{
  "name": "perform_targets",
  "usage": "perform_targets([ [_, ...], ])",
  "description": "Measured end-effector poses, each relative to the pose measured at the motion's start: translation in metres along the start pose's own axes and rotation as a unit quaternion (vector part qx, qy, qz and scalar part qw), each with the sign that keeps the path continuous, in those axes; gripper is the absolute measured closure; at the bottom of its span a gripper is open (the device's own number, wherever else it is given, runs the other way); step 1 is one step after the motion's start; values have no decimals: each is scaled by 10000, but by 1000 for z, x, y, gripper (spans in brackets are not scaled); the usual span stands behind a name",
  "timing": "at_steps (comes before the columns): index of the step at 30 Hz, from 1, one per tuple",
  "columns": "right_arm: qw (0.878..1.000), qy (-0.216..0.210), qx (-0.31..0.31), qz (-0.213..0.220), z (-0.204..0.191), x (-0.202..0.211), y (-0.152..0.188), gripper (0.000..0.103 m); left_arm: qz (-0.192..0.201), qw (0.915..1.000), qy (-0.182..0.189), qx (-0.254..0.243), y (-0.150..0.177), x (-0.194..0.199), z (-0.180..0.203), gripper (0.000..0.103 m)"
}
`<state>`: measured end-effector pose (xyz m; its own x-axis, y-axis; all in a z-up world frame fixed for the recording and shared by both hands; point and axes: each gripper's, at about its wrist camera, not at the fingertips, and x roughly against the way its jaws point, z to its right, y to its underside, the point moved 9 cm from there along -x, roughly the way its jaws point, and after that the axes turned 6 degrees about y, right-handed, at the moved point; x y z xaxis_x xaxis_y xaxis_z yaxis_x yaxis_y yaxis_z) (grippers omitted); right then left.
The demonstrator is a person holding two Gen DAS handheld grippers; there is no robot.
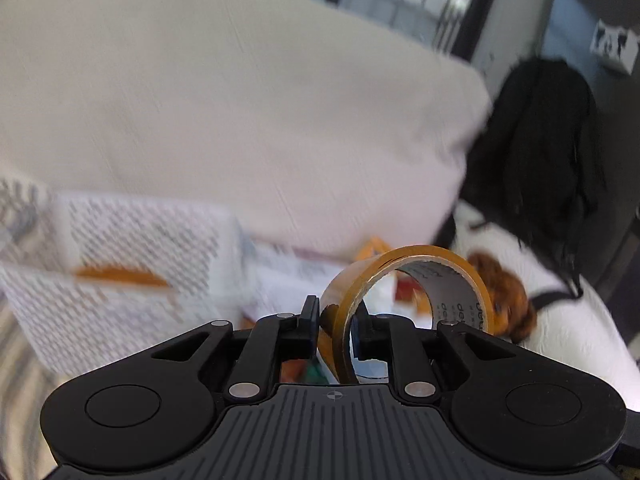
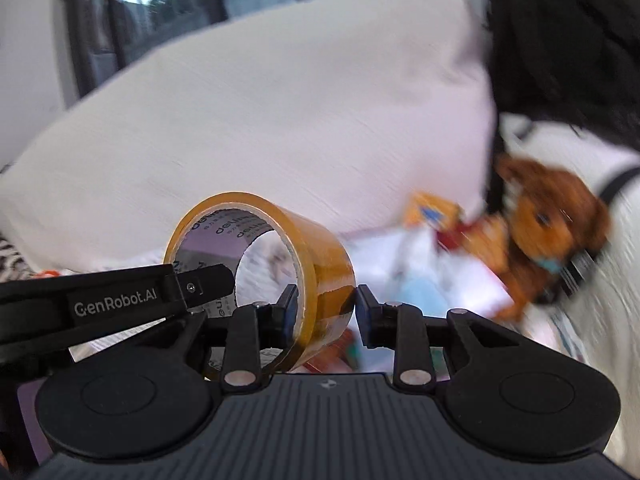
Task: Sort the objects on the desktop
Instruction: 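Lift the tape roll over the basket and open both grippers, then move both grippers back toward the white printed paper packet in the pile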
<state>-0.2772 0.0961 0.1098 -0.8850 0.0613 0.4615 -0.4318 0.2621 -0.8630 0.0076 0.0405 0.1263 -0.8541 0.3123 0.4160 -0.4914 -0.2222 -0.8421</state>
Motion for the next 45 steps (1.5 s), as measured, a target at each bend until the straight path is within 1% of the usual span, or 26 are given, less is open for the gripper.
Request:
perform_targets([
  [2,9997,-232,94,84,-24,-2,-16,69,179,9997,-169,-40,-23,13,-12,89],
  [5,9983,-526,219,76,-59,-16,-35,70,398,9979,-494,-111,-52,23,-36,89],
  [7,9975,-629,311,51,-82,-30,-43,71,455,9963,-719,-123,-67,23,-55,89],
  [10,9959,-774,471,-3,-113,-54,-45,72,502,9933,-1032,-95,-81,15,-88,87],
  [12,9951,-829,520,-150,-129,-75,-39,72,428,9925,-1142,24,-82,5,-112,85],
  [15,9940,-838,566,-423,-144,-115,-23,74,228,9900,-1356,330,-71,-20,-148,77],
  [18,9922,-745,756,-651,-152,-152,2,73,-118,9875,-1403,707,-52,-45,-183,77],
  [21,9910,-680,837,-793,-148,-169,21,71,-396,9854,-1355,951,-35,-64,-202,59],
  [22,9915,-689,795,-761,-142,-170,23,70,-426,9850,-1381,943,-31,-67,-205,56],
  [23,9920,-727,728,-727,-137,-170,25,65,-418,9843,-1434,940,-30,-68,-209,51],
  [24,9928,-777,637,-646,-133,-167,24,59,-369,9834,-1500,953,-29,-69,-210,43],
  [25,9936,-795,528,-598,-126,-165,23,46,-334,9829,-1530,973,-29,-69,-210,40],
  [26,9940,-832,406,-587,-118,-164,22,40,-347,9824,-1556,978,-28,-67,-211,39],
  [28,9937,-990,206,-491,-108,-158,16,45,-289,9821,-1626,910,-29,-61,-209,40],
  [30,9926,-1144,34,-413,-96,-148,8,45,-30,9821,-1701,802,-32,-47,-201,39],
  [32,9925,-1173,-211,-262,-77,-134,1,44,193,9842,-1634,650,-33,-32,-184,38],
  [33,9916,-1225,-336,-223,-67,-128,-1,43,320,9853,-1567,597,-34,-27,-173,33],
  [34,9904,-1284,-481,-176,-54,-122,-2,40,430,9872,-1441,538,-32,-22,-159,29],
  [35,9896,-1296,-607,-121,-40,-117,-1,38,537,9893,-1271,478,-29,-18,-143,21],
  [36,9896,-1242,-727,-71,-23,-112,-1,37,653,9907,-1109,435,-24,-16,-127,15],
  [38,9892,-1091,-973,-60,12,-110,1,32,821,9934,-725,335,-11,-17,-92,11],
  [40,9871,-968,-1254,-246,46,-117,7,29,779,9962,-353,184,9,-29,-57,9],
  [41,9833,-969,-1487,-396,63,-123,11,28,723,9970,-235,135,20,-37,-42,8],
  [43,9728,-1153,-1890,-676,86,-134,16,25,558,9984,-17,15,44,-56,-17,7],
  [45,9658,-1302,-2090,-817,100,-141,18,19,351,9993,88,-38,69,-79,-6,6],
])
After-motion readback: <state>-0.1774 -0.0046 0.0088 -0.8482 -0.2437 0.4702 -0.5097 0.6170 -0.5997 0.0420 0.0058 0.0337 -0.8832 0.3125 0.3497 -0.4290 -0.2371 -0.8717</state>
